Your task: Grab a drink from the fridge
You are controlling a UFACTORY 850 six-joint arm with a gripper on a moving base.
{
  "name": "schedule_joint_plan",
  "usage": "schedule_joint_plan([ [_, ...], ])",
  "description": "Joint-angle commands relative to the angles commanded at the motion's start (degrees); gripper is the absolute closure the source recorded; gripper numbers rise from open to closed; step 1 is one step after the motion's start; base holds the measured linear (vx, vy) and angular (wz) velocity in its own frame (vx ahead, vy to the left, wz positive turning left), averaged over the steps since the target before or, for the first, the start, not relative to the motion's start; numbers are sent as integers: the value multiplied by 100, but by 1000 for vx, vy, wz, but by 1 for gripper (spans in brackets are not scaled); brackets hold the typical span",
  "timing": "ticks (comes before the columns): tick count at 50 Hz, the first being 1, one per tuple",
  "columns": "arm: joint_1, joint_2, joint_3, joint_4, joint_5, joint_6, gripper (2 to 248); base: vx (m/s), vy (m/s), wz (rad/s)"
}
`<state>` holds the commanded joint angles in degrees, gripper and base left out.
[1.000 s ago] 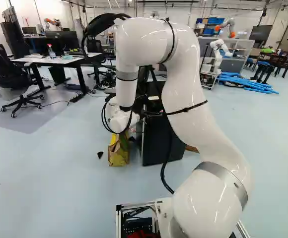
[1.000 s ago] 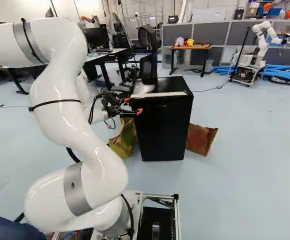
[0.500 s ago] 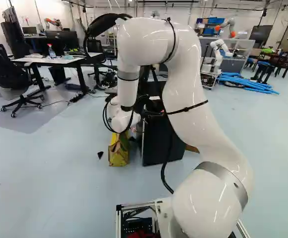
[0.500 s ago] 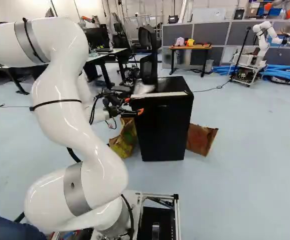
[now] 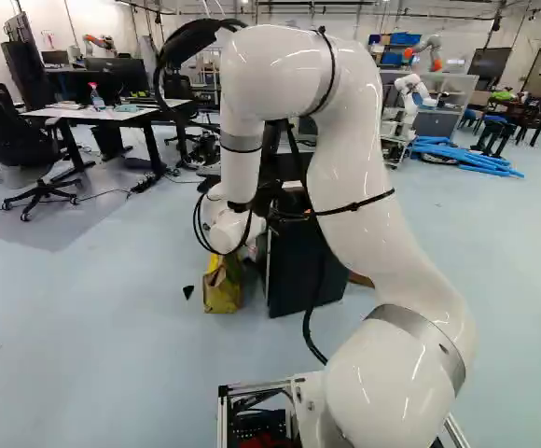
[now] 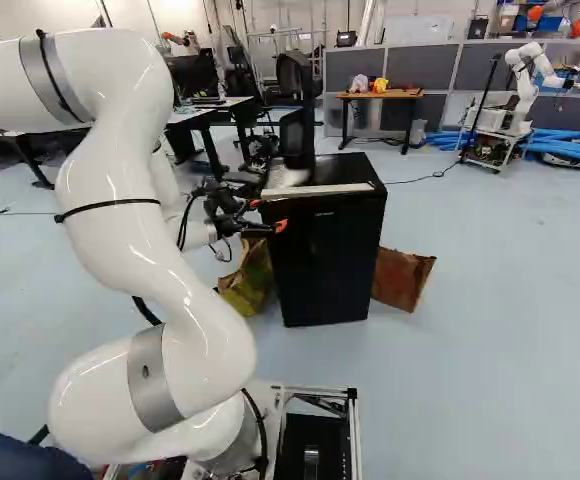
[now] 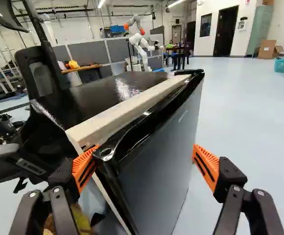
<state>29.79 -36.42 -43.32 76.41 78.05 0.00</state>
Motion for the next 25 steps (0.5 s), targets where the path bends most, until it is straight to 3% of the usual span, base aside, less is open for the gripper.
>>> schedule_joint_plan([
  [25,129,207,392,141,0,0,3,0,0,0],
])
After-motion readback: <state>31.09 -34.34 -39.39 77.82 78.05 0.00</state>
